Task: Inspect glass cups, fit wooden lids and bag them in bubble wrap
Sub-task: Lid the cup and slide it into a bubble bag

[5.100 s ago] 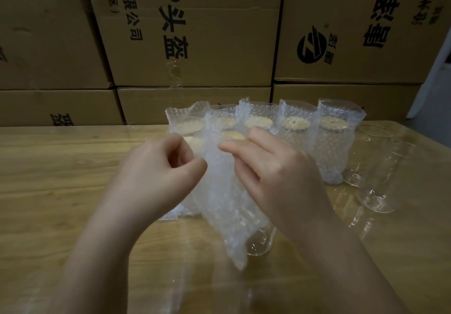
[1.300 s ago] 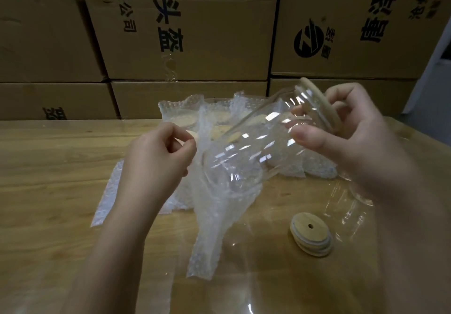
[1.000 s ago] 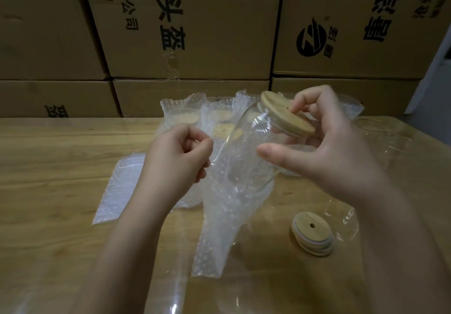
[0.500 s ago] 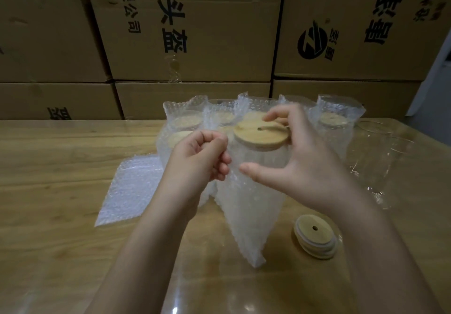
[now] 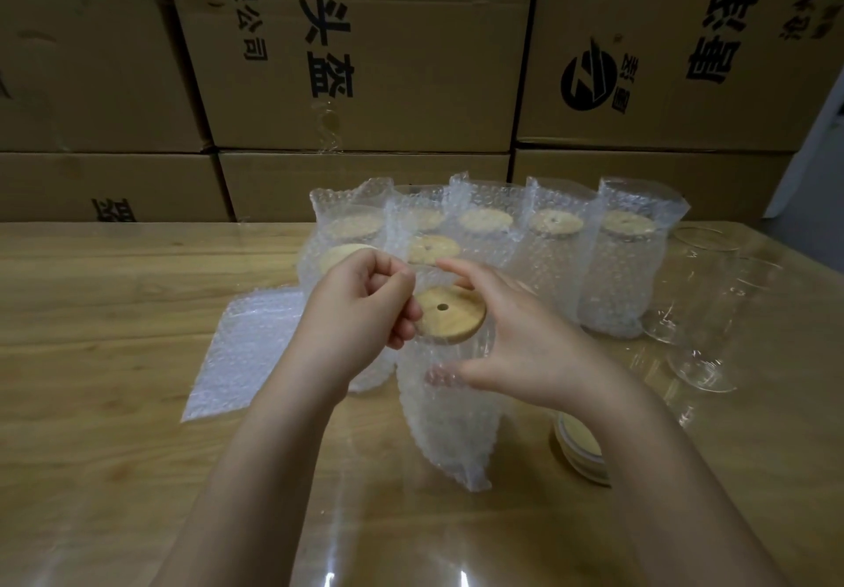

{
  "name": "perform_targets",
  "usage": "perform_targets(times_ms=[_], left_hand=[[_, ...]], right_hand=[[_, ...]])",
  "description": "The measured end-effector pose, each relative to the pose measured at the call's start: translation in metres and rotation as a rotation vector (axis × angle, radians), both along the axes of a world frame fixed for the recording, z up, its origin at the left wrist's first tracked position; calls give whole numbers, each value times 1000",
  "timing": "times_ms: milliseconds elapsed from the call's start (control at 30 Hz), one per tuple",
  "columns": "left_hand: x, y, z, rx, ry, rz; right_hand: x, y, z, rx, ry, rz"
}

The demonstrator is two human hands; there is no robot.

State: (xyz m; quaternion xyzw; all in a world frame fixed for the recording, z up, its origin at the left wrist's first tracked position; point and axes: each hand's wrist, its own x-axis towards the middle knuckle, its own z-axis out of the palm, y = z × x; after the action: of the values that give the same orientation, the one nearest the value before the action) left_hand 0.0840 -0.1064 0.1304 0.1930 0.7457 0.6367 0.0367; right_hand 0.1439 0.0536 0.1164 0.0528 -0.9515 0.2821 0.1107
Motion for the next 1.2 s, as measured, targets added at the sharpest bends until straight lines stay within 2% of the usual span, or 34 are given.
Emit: perform_targets(times_ms=[100, 267, 533, 767, 1000, 1100, 1200], left_hand=[[-3, -5, 0, -82, 46, 40], [-6, -11, -2, -341, 240, 221], [-3, -7, -3, -280, 214, 176], [-7, -4, -7, -293, 291, 232], [-8, -10, -3, -242, 309, 285], [-7, -15, 2, -245, 292, 302], [-4, -22, 9, -246, 275, 316]], right_hand=[[1, 0, -1, 4, -34, 1], [15, 7, 18, -36, -93, 22], [46, 10, 41, 82, -235, 34], [44, -17, 40, 261, -167, 64], [45, -13, 41, 306, -169, 58], [43, -6, 46, 328, -104, -19], [39, 7, 48, 344, 94, -172]])
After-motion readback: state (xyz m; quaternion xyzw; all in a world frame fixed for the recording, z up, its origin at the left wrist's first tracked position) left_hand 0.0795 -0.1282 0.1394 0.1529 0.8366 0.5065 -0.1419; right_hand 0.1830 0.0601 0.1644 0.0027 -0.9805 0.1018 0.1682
